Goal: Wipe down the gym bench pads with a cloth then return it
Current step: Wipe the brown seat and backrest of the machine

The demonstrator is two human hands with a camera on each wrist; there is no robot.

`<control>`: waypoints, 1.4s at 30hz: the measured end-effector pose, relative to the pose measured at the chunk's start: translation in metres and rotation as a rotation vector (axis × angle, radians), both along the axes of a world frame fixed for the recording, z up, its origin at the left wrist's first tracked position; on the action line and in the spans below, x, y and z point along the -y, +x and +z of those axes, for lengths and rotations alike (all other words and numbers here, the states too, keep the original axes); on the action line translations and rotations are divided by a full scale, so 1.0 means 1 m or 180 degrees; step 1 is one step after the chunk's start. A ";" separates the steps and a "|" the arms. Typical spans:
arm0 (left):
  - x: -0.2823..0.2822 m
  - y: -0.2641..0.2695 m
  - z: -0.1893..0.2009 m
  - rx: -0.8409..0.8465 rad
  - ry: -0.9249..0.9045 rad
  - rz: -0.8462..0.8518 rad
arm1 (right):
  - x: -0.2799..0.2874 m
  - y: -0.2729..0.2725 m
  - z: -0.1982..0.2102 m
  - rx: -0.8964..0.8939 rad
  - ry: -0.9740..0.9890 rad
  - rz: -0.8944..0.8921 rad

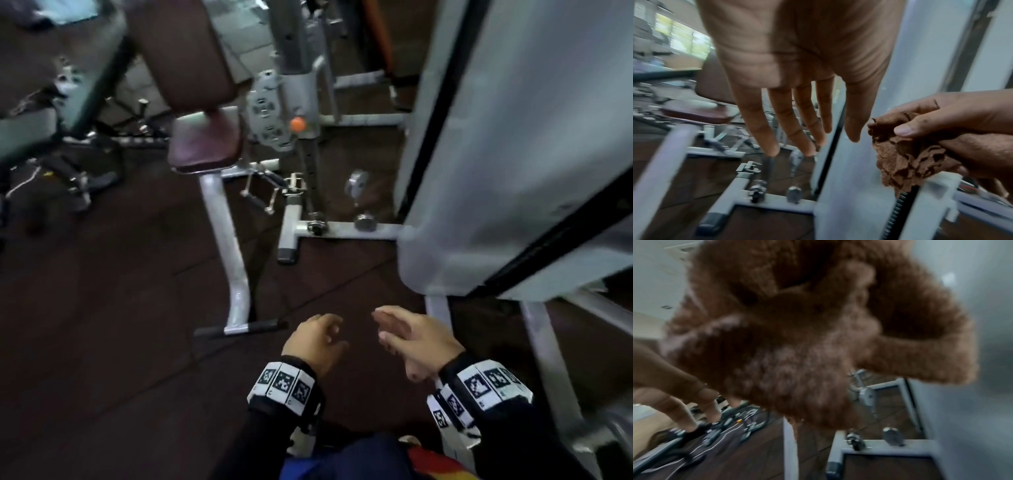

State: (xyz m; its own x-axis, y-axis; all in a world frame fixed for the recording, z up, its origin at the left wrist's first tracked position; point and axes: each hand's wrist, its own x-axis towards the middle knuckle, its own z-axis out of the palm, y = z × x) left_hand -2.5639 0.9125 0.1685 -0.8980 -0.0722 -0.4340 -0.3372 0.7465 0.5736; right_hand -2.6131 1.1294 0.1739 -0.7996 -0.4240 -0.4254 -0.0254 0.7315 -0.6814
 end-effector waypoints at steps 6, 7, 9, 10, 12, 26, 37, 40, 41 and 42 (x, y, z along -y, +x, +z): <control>0.141 0.036 0.008 -0.0015 -0.0023 0.0579 | 0.156 -0.008 0.001 -0.0091 0.0009 0.0669; 0.164 0.044 0.009 -0.0011 -0.0046 0.0697 | 0.183 -0.008 0.001 -0.0127 0.0015 0.0796; 0.206 0.061 0.009 -0.0017 -0.0080 0.0941 | 0.234 -0.005 0.001 -0.0168 -0.0003 0.1035; 0.225 0.070 0.008 -0.0018 -0.0085 0.1088 | 0.257 -0.003 0.001 -0.0163 -0.0021 0.1146; 0.258 0.091 0.008 -0.0027 -0.0075 0.1443 | 0.301 0.002 0.002 -0.0174 -0.0041 0.1397; 0.389 0.171 -0.006 -0.0181 0.0088 0.3027 | 0.520 0.017 0.008 -0.0118 -0.0041 0.2796; 0.555 0.126 -0.005 -0.0204 -0.0014 0.3269 | 0.707 -0.035 -0.004 0.0041 -0.0081 0.3094; 0.601 0.109 -0.001 -0.0240 -0.0047 0.3295 | 0.754 -0.049 0.000 -0.0106 -0.0092 0.3124; 0.616 0.103 0.000 -0.0259 -0.0081 0.3307 | 0.768 -0.053 0.001 -0.0152 -0.0067 0.3183; 0.628 0.098 0.000 -0.0265 -0.0112 0.3309 | 0.781 -0.058 0.002 -0.0202 -0.0033 0.3240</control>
State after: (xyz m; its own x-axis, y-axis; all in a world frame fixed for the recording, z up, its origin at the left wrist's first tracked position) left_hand -2.4656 0.2840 0.1689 -0.4127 -0.8383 -0.3562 -0.7837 0.1274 0.6080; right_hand -2.6711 0.3480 0.1755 -0.0782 -0.9187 -0.3871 -0.6684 0.3365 -0.6634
